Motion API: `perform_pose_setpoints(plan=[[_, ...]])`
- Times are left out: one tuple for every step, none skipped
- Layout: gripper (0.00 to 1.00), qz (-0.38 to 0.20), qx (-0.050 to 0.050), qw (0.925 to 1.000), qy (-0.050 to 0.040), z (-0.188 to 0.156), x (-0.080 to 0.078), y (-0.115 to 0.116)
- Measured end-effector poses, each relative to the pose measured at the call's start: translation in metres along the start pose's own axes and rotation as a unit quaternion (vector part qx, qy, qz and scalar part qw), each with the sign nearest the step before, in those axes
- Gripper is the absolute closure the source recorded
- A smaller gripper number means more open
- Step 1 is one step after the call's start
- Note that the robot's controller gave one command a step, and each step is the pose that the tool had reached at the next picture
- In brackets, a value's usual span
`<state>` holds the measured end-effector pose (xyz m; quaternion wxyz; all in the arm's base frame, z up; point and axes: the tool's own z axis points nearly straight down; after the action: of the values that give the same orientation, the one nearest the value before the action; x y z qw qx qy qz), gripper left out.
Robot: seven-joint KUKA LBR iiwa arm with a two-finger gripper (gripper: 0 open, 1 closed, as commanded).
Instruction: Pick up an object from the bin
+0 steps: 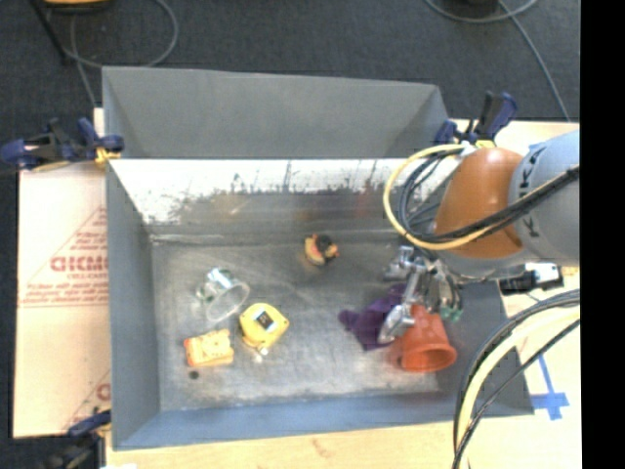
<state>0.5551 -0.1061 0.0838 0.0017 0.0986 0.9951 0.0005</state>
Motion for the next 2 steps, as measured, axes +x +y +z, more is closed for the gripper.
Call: perform_pose_setpoints(plan=[[0.00, 0.007, 0.001, 1.0000, -0.0009, -0.004, 0.000, -0.002], [1.00, 0.001, 0.002, 1.0000, 0.0082, 0.003, 0.024, 0.001]])
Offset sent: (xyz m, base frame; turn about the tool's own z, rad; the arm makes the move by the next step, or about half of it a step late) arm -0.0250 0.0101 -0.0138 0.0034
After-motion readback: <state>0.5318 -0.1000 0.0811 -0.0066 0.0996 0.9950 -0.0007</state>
